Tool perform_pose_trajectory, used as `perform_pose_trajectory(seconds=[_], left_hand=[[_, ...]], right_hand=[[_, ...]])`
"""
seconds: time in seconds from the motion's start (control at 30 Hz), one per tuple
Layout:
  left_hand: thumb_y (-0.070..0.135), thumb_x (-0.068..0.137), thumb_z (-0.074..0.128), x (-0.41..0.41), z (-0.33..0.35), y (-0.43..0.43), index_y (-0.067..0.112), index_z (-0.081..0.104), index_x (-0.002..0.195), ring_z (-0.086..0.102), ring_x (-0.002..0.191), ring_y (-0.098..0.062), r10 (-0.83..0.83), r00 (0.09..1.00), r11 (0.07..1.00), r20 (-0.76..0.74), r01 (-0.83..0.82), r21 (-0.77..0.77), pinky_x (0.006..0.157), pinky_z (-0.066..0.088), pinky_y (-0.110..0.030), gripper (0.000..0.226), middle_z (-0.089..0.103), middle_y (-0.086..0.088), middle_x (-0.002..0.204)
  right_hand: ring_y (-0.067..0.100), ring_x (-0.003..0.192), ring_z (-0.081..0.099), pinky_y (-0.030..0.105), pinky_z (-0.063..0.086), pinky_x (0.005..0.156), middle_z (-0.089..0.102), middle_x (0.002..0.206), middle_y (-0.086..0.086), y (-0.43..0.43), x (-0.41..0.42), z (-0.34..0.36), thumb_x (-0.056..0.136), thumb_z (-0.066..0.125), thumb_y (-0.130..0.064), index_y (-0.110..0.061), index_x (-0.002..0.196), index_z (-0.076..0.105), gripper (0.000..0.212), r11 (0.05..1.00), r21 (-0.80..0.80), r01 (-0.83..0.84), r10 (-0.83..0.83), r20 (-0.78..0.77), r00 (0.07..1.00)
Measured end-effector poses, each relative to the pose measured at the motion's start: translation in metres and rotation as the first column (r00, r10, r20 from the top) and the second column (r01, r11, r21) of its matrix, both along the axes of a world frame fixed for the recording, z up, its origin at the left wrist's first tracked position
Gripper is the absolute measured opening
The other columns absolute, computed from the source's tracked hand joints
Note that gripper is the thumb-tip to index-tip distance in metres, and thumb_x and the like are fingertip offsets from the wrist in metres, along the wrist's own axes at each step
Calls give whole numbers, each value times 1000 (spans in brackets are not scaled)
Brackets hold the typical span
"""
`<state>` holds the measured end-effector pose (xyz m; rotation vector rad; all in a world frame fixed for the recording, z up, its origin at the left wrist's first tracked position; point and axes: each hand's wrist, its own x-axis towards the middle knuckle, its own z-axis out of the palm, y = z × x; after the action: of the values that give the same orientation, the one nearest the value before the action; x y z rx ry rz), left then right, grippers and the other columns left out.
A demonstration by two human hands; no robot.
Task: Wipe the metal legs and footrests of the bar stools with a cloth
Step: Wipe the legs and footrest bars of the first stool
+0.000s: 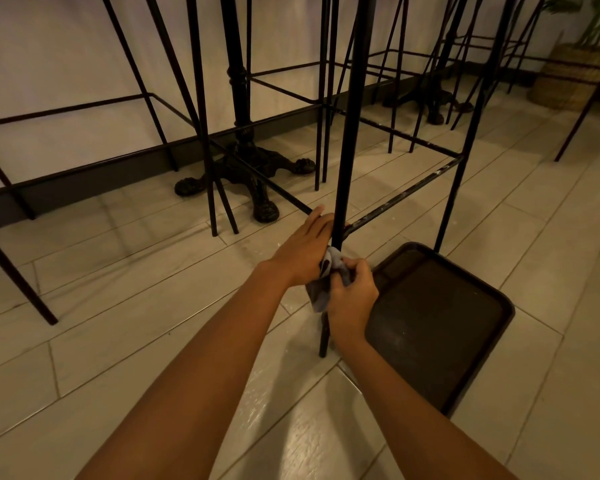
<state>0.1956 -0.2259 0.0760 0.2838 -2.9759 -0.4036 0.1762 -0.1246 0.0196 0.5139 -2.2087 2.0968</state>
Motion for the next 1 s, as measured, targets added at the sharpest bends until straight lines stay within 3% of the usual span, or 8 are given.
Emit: perform_pose_trajectory(seconds=[0.13, 0.27, 0.37, 0.47, 0.57, 0.67, 0.8, 1.0], left_hand=[[2, 85, 55, 1, -7, -3, 15, 11, 148, -14, 145, -18, -16, 999, 997, -44, 19, 79, 120, 4, -31, 78, 5, -2, 157], [-3, 86, 51, 0, -6, 1, 13, 19, 147, -11, 145, -17, 19, 993, 961, -117, 15, 278, 120, 5, -32, 71, 11, -3, 156], [-13, 86, 37, 2, -2, 7, 16, 34, 141, -1, 145, -12, 148, 970, 845, -195, -21, 535, 118, 7, -29, 62, 22, 1, 154], [-14, 85, 37, 12, -3, 16, 20, 42, 136, 23, 141, -12, 310, 912, 696, -270, -24, 717, 113, 22, -23, 62, 32, 1, 150], [1, 90, 49, 18, -9, 34, 18, 49, 128, 47, 118, -8, 455, 813, 665, -365, -38, 746, 91, 41, -8, 41, 45, -1, 135], [15, 87, 61, 13, -14, 50, 13, 52, 116, 54, 91, 3, 555, 750, 625, -359, -92, 775, 71, 43, 3, 31, 56, 2, 113], [14, 87, 63, 7, -13, 52, 10, 55, 109, 56, 80, 5, 583, 730, 637, -357, -137, 759, 67, 43, 4, 24, 60, 4, 99], [17, 81, 69, 5, -16, 41, 8, 62, 101, 63, 86, -8, 551, 776, 676, -305, -202, 709, 73, 50, -10, 22, 69, -5, 97]], right_hand=[[15, 84, 61, 8, 46, 73, 63, 88, 4, 7, 0, 3, 83, 57, 2, -11, 84, 56, 13, 999, -35, -14, 15, 16, 1000], [7, 88, 59, 5, 43, 79, 62, 93, 1, 6, 2, 4, 84, 56, 1, -7, 92, 58, 12, 996, -88, -4, 1, -36, 999], [14, 89, 60, 14, 46, 80, 62, 94, 7, 2, 0, -3, 84, 56, 2, -6, 90, 57, 10, 998, -60, -20, 20, -9, 1000], [13, 91, 60, 7, 46, 78, 62, 98, 8, 6, 0, -11, 84, 55, 3, -7, 90, 55, 13, 998, -16, -54, 54, 50, 997], [12, 90, 59, 1, 44, 75, 61, 98, 6, 10, 3, -17, 84, 53, 5, -10, 91, 56, 16, 998, -22, -61, 62, 91, 994], [9, 91, 59, 7, 46, 80, 62, 98, 5, 12, 7, -16, 84, 52, 6, -11, 95, 58, 21, 995, -86, -49, 55, 75, 996], [9, 96, 59, 10, 46, 84, 62, 100, 5, 7, 10, -13, 83, 54, 8, -11, 101, 58, 26, 986, -163, -22, 23, 4, 1000], [15, 94, 64, 18, 53, 82, 66, 102, 9, 4, 9, -22, 86, 54, 2, -7, 108, 60, 25, 991, -131, -19, 31, 94, 995]])
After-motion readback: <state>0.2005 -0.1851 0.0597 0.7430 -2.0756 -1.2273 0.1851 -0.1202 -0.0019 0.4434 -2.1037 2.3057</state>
